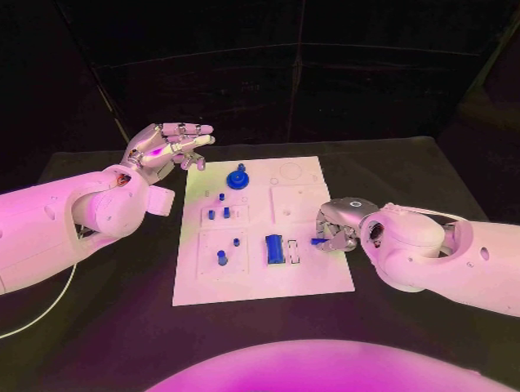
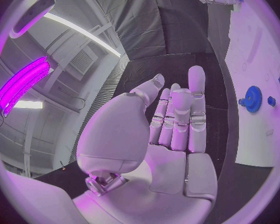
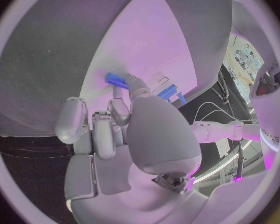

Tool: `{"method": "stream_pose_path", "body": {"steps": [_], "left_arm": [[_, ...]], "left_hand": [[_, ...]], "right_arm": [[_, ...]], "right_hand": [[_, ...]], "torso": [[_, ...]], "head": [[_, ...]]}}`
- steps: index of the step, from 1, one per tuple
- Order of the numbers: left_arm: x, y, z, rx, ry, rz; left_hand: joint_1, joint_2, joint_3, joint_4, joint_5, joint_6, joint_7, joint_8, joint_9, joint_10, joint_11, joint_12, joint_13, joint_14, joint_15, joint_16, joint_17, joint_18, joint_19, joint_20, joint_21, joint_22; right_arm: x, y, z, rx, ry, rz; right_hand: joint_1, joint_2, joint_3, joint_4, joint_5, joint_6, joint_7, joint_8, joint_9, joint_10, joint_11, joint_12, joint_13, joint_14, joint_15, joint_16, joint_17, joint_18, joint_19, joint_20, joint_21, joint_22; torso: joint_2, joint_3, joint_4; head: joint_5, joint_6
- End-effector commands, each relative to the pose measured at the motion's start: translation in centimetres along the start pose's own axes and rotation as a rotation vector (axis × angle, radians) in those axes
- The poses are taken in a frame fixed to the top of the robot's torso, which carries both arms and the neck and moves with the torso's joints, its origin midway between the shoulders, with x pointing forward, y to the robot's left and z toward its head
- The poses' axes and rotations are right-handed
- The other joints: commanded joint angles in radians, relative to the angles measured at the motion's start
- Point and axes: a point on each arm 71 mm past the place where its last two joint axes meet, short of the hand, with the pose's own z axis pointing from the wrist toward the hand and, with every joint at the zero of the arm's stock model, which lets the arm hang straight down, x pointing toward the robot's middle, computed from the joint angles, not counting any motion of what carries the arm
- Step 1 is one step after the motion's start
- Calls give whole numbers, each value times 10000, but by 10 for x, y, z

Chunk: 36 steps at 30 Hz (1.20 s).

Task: Assemble the parts on the task board

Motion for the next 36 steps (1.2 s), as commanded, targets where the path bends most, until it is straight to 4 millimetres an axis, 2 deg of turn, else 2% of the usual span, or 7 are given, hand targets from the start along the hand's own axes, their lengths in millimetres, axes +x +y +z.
{"method": "stream_pose_path", "body": {"steps": [1, 12, 24, 29, 30, 32, 36], "left_arm": [[2, -1, 1, 60, 120, -88], [3, 0, 2, 35, 134, -90], [3, 0, 1, 26, 136, -90], [3, 0, 1, 25, 137, -91], [3, 0, 1, 25, 137, -91], [3, 0, 1, 24, 142, -93], [3, 0, 1, 18, 142, -93]], "left_hand": [[47, 76, -36, 12, 39, -58, -10, 67, -9, -91, -3, 64, 16, -84, -18, 58, -10, 137, -14, 85, -51, -10], [47, 76, -36, 12, 39, -58, -10, 67, -9, -91, -3, 64, 16, -84, -18, 58, -10, 137, -14, 85, -51, -10], [47, 88, -39, 18, 40, -68, -6, 73, -9, -106, 0, 84, 16, -87, -16, 62, -17, 136, -13, 87, -53, -12], [47, 88, -39, 18, 40, -68, -6, 73, -9, -106, 0, 84, 16, -87, -16, 62, -17, 136, -13, 87, -53, -12], [47, 88, -39, 18, 40, -68, -6, 73, -9, -106, 0, 84, 16, -87, -16, 62, -17, 136, -13, 87, -53, -12], [46, 89, -40, 19, 39, -69, -5, 74, -9, -107, 1, 86, 16, -87, -16, 63, -15, 136, -13, 87, -54, -13], [44, 91, -42, 21, 39, -70, -4, 75, -9, -110, 2, 90, 16, -86, -15, 66, -13, 136, -13, 87, -54, -13]], "right_arm": [[14, -3, -3, 332, 511, 461], [1, 6, -12, -144, -971, 1600], [0, 15, -15, -249, -1048, 2095], [1, 18, -12, -170, -894, 2194], [2, 18, -11, -158, -863, 2192], [3, 20, -9, -136, -762, 2168], [5, 22, -6, -102, -523, 2106]], "right_hand": [[-189, -34, 227, 72, 106, 204, -65, -75, -8, 151, -35, 155, 110, 787, -67, 72, 1036, -66, 73, -43, 105, 102], [-484, -251, 821, 270, 222, 525, -172, -239, 43, 465, -122, 568, 483, 835, -147, 194, 1252, -128, 234, -123, 300, 440], [-752, -463, 1101, 423, 73, 611, -182, -373, 81, 513, -128, 593, 533, 833, -156, 191, 1251, -128, 228, -141, 302, 440], [-1348, -646, 1092, 845, -39, 697, -198, -460, 123, 588, -132, 645, 586, 842, -152, 216, 1300, -134, 241, -135, 322, 481], [-1503, -673, 1056, 961, 48, 719, -202, -473, 134, 613, -133, 668, 606, 845, -151, 223, 1313, -137, 247, -134, 330, 496], [-1780, -771, 929, 1169, 659, 789, -228, -492, 174, 676, -153, 732, 664, 851, -172, 242, 1349, -142, 261, -144, 345, 523], [-2130, -770, 723, 1454, 914, 895, -257, -490, 241, 740, -176, 774, 704, 865, -185, 282, 1422, -153, 294, -158, 383, 593]], "torso": [[-8, -7, -4], [-4, -15, 19], [0, -18, 8], [6, -20, 17], [4, -16, 9], [7, -15, 11], [8, -18, 21]], "head": [[-12, 3], [-36, 42], [-4, 19], [-6, 13], [3, 9], [17, 9], [7, -1]]}}
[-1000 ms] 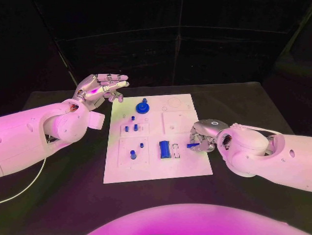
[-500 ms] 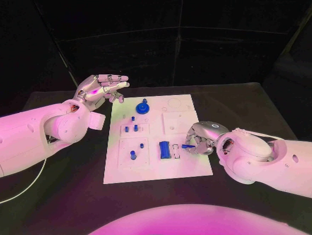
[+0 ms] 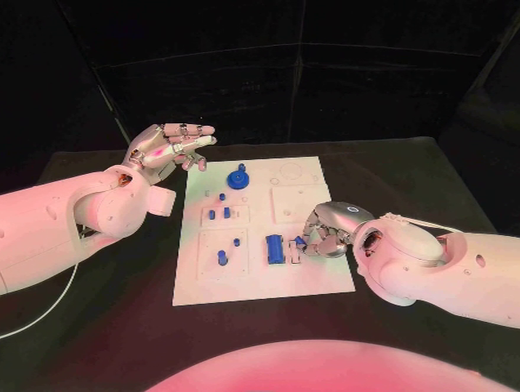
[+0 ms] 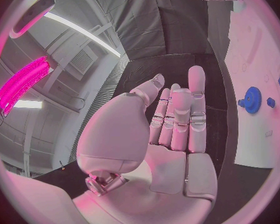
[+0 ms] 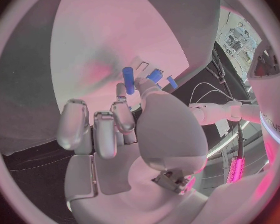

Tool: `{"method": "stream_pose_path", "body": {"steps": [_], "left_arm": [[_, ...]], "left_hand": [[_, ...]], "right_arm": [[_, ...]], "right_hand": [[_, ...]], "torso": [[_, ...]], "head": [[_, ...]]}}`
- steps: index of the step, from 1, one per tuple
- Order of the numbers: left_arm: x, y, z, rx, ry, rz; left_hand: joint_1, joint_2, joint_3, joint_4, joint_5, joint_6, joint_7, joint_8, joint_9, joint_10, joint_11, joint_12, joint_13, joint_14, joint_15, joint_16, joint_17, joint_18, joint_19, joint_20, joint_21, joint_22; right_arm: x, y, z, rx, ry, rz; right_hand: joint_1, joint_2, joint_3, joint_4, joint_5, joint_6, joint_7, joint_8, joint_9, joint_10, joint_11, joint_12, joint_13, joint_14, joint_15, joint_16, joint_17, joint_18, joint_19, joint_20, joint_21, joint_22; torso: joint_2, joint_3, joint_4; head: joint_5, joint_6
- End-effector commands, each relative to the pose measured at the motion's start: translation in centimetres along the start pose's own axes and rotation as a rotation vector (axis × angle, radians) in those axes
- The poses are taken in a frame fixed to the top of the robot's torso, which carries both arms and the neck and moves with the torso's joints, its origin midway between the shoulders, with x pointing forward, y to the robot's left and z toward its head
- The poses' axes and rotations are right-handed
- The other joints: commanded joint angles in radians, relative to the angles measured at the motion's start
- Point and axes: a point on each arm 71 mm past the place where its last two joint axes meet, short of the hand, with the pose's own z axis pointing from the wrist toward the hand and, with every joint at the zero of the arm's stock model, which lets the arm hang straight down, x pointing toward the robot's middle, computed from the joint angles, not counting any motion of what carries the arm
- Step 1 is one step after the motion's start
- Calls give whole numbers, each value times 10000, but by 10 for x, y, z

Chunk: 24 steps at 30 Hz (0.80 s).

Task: Assemble the parts on the task board

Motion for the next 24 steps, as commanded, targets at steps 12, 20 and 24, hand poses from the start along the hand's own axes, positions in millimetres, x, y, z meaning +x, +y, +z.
{"method": "stream_pose_path", "body": {"steps": [12, 20, 24], "left_arm": [[2, -1, 0, 38, 120, -89], [1, -1, 0, 28, 128, -94], [2, -1, 0, 22, 137, -98]], "left_hand": [[44, 91, -42, 21, 39, -70, -4, 38, -10, -37, 1, 21, 16, -86, -15, 66, -13, 137, -13, 87, -54, -16], [44, 91, -42, 21, 39, -70, -4, 38, -10, -37, 1, 21, 16, -86, -15, 66, -13, 137, -13, 87, -54, -16], [44, 91, -42, 21, 39, -70, -4, 38, -10, -37, 1, 21, 16, -86, -15, 66, -13, 137, -13, 87, -54, -16]], "right_arm": [[6, 2, 9, 333, 508, -8], [8, 6, 9, 266, 721, 27], [8, 8, 9, 231, 755, 112]], "right_hand": [[-289, 30, -187, 284, 153, 107, -36, -42, 77, 83, -23, 34, 11, 839, -89, 55, 1451, -156, 89, -35, 48, 42], [-329, 62, -259, 349, 195, 163, -59, -20, 124, 130, -37, 107, 79, 847, -100, 77, 1492, -158, 95, -44, 56, 58], [-332, 66, -279, 359, 198, 185, -68, -8, 139, 143, -44, 132, 103, 847, -103, 79, 1494, -158, 95, -47, 57, 59]], "torso": [[-15, -3, 2], [-2, 13, -23], [-2, 8, -10]], "head": [[23, -18], [47, -31], [31, -37]]}}
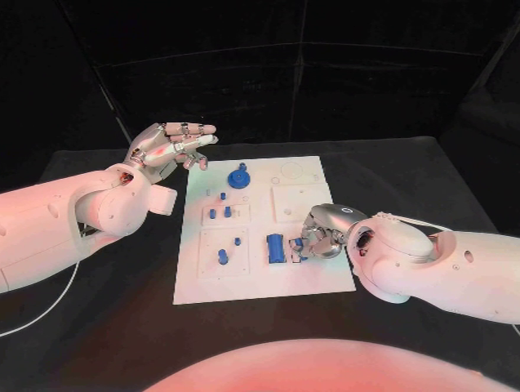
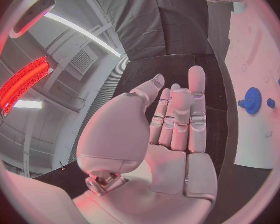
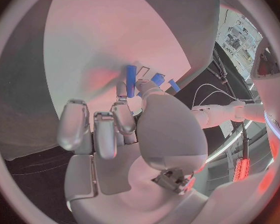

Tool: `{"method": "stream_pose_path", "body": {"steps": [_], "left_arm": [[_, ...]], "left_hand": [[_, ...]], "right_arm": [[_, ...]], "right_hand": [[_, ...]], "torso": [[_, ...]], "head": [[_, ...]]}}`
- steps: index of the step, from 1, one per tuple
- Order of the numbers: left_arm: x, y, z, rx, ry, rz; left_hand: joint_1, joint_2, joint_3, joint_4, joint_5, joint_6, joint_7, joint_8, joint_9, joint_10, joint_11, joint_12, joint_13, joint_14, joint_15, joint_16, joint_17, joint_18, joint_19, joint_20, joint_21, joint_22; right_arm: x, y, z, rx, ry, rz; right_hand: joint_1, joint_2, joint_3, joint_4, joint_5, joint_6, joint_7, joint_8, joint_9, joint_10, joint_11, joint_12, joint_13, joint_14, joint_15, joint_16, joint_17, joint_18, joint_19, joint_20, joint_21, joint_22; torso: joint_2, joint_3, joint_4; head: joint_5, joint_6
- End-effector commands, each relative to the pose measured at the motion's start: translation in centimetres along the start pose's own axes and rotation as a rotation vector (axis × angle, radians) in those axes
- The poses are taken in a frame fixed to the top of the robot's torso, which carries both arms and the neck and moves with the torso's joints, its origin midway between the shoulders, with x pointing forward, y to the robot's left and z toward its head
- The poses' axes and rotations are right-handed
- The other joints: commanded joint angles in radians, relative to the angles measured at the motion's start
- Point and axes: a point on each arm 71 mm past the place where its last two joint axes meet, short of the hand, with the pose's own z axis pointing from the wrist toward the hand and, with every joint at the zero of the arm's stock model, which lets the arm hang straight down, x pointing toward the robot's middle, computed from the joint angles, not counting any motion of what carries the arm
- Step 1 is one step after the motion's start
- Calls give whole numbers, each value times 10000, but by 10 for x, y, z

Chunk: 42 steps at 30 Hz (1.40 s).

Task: Assemble the parts on the task board

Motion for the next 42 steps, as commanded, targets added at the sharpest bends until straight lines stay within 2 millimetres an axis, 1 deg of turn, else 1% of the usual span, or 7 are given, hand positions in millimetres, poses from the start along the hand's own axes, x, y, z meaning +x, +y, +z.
{"method": "stream_pose_path", "body": {"steps": [1, 9, 19, 28, 33, 38, 42], "left_arm": [[2, -1, 1, 37, 126, -91], [2, -1, 1, 7, 160, -105], [3, 0, 1, -37, 213, -127], [3, 1, 1, -82, 256, -144], [4, 1, 1, -95, 266, -149], [4, 1, 1, -102, 270, -150], [3, 1, 1, -107, 272, -152]], "left_hand": [[44, 91, -42, 21, 39, -70, -4, 38, -10, -38, 1, 21, 16, -86, -15, 66, -13, 137, -13, 87, -54, -13], [26, 91, -58, 34, 36, -80, 1, 44, -10, -56, 6, 40, 17, -92, -11, 66, -28, 136, -13, 90, -58, -17], [14, 91, -66, 43, 35, -85, 4, 47, -11, -64, 9, 47, 16, -97, -8, 64, -38, 135, -13, 91, -60, -18], [-2, 92, -77, 55, 34, -92, 7, 50, -11, -77, 13, 57, 16, -101, -5, 65, -46, 134, -14, 94, -63, -20], [-2, 92, -77, 55, 34, -92, 7, 50, -11, -77, 13, 57, 16, -101, -5, 65, -46, 134, -14, 94, -63, -20], [-2, 92, -77, 55, 34, -92, 7, 50, -11, -77, 13, 57, 16, -101, -5, 65, -46, 134, -14, 94, -63, -20], [-2, 92, -77, 55, 34, -92, 7, 50, -11, -77, 13, 57, 16, -101, -5, 65, -46, 134, -14, 94, -63, -20]], "right_arm": [[1, 2, 0, -19, 201, 77], [1, 5, -1, -93, 179, 277], [0, 5, -2, -95, 35, 432], [0, 2, 0, 11, 51, 414], [0, 2, 1, 26, 9, 438], [0, 2, 2, 23, -11, 450], [0, 2, 2, 19, 12, 434]], "right_hand": [[-98, -16, -31, 56, 71, 72, -12, -5, 14, 76, 23, 21, 9, 808, -70, 49, 1495, -159, 62, -12, 58, 12], [-100, 58, -65, 105, 97, 126, -40, 26, 62, 109, 1, 77, 65, 814, -86, 65, 1524, -161, 69, -24, 67, 30], [-122, 192, -126, 205, 162, 214, -89, 90, 152, 153, -38, 142, 133, 824, -116, 95, 1580, -167, 83, -49, 87, 64], [-373, 326, -369, 346, 6, 276, -132, 173, 316, 220, -73, 232, 236, 832, -147, 120, 1626, -171, 90, -82, 101, 91], [-554, 437, -552, 347, -350, 265, -146, 206, 431, 244, -85, 255, 278, 833, -158, 123, 1634, -175, 93, -96, 109, 108], [-825, 561, -860, 345, -1331, 237, -145, 231, 572, 259, -80, 262, 315, 833, -155, 123, 1638, -174, 87, -95, 107, 112], [-833, 591, -969, 341, -1526, 219, -147, 239, 631, 260, -81, 259, 327, 833, -157, 124, 1641, -175, 88, -96, 110, 121]], "torso": [[2, 0, 7], [1, 9, 1], [0, -2, 6], [3, -6, 12], [-1, -4, 4], [4, -4, 2], [3, -4, 3]], "head": [[-13, -9], [6, -27], [1, -18], [9, -18], [12, -21], [21, -23], [19, -38]]}}
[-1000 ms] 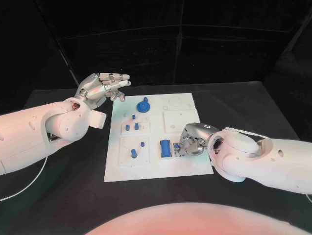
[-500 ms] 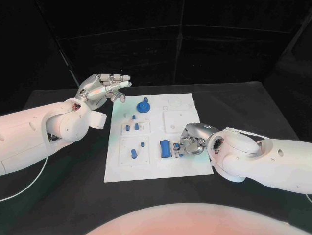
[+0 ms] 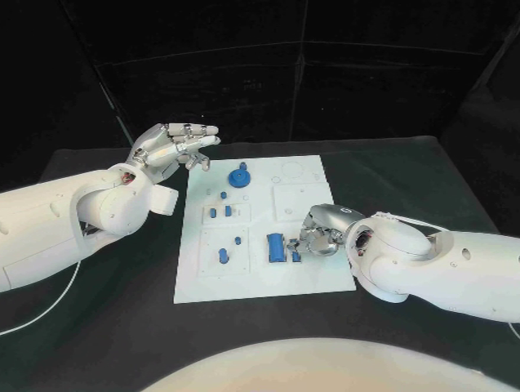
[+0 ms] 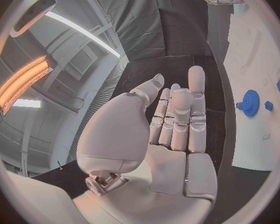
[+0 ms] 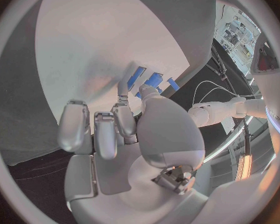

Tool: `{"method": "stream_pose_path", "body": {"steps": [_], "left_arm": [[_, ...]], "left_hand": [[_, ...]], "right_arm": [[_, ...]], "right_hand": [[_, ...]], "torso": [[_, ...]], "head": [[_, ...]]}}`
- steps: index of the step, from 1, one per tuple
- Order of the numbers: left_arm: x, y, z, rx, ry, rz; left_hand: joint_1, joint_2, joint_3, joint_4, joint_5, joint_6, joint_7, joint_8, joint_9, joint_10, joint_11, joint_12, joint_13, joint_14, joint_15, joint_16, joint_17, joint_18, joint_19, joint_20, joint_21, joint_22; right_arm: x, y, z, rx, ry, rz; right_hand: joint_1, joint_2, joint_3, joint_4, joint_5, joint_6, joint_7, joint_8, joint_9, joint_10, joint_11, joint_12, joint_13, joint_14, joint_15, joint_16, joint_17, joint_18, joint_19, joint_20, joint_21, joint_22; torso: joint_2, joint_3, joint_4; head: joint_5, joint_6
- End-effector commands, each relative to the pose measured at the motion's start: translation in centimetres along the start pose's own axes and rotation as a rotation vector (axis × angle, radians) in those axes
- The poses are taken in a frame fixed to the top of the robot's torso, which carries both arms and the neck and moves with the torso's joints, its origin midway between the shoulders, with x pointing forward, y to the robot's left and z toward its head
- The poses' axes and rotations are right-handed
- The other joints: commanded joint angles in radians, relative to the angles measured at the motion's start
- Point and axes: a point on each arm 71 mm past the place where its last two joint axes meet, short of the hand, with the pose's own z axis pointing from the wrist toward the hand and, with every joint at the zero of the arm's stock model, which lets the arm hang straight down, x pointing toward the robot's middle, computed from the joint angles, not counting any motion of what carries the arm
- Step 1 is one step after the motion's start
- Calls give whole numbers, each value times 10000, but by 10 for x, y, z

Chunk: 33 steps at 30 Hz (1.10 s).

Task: Assemble the parts on the task board

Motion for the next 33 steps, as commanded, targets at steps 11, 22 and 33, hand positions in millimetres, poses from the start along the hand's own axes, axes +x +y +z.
{"method": "stream_pose_path", "body": {"steps": [11, 22, 33], "left_arm": [[1, -1, 0, 20, 120, -88], [0, -1, 0, 39, 79, -67], [-9, 1, 1, 82, -166, -110]], "left_hand": [[-2, 92, -49, 27, 34, -92, 7, 50, -11, -78, 12, 57, 16, -65, 32, 65, -8, 134, 19, 61, -63, -11], [-2, 92, -49, 27, 34, -92, 7, 50, -11, -78, 12, 57, 16, -65, 32, 65, -8, 134, 19, 61, -63, -11], [-136, 88, -164, 129, 24, -117, -12, 100, -8, -130, 9, 178, 26, -186, 45, -13, -214, 133, -17, 80, -111, -43]], "right_arm": [[-1, 2, -1, -88, -94, 69], [-12, -9, -8, -379, -980, 1316], [-39, -53, 19, -1059, -1592, 6105]], "right_hand": [[-394, 219, -729, 18, -1668, -20, -20, 87, 285, 59, -8, 51, 69, 867, -49, 35, 1636, -174, 12, -20, 63, 21], [403, -50, -1073, -67, -1093, -1160, 401, -549, 191, -898, 341, -1682, -1192, 708, 207, -396, 935, 2, -497, 168, -538, -982], [2095, 269, -963, -620, -889, -1709, 677, -902, 168, -1513, 569, -2566, -1956, 487, 406, -1169, -130, 303, -1190, 370, -1614, -2556]], "torso": [[-3, 1, -6], [-55, 0, -19], [-414, -138, -25]], "head": [[-18, -23], [-57, 47], [-287, 585]]}}
